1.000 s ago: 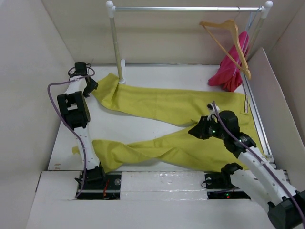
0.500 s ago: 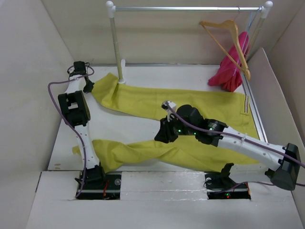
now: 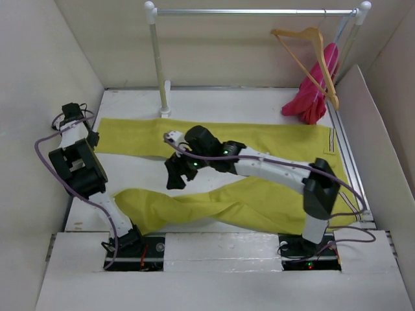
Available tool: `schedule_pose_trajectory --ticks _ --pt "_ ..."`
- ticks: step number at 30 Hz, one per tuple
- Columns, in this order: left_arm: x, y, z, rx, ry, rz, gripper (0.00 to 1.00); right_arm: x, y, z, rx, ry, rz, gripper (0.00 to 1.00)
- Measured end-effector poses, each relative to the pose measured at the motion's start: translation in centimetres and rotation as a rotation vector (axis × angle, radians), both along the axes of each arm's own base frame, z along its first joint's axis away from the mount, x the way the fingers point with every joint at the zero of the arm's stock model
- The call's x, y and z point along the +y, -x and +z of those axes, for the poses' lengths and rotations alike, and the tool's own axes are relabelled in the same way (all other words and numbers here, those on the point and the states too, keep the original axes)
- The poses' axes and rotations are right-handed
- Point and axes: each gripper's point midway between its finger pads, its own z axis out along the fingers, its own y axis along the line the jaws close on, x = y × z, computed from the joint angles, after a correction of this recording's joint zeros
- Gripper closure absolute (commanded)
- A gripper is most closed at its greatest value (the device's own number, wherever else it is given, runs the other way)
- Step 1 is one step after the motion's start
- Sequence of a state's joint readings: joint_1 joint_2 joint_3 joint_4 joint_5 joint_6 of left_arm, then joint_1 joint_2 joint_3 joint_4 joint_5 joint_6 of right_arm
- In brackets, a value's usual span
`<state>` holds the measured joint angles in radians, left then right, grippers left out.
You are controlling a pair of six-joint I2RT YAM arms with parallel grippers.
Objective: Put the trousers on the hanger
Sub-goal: Flatten out the trousers at the center of the board.
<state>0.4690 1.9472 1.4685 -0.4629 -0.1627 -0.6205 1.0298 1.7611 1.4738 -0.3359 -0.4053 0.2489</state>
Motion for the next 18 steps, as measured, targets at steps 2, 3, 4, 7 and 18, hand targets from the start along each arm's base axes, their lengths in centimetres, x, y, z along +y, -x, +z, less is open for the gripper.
schedule_pose_trajectory --ticks 2,3,4,7,18 --pt "-0.6 0.8 1.7 -0.026 -0.007 0.012 0.56 3.1 -0.6 0.2 -0.013 -0.034 0.067 0.19" --pt "-1.1 1.0 2.8 -0.049 -0.013 0.008 0.51 4.5 -0.8 0.1 -0.016 -0.048 0.097 0.19" --pt "-1.5 1.2 4.1 -0.083 -0.018 0.003 0.50 5.7 -0.9 -0.1 -0.011 -0.058 0.129 0.18" --pt "-2.5 1.1 9.1 -0.220 -0.044 -0.020 0.50 8.9 -0.8 -1.1 0.017 -0.097 0.220 0.18" --pt "-8.6 1.7 19.2 -0.558 -0.058 -0.165 0.51 13.2 3.4 -8.3 0.185 -0.073 0.372 0.17"
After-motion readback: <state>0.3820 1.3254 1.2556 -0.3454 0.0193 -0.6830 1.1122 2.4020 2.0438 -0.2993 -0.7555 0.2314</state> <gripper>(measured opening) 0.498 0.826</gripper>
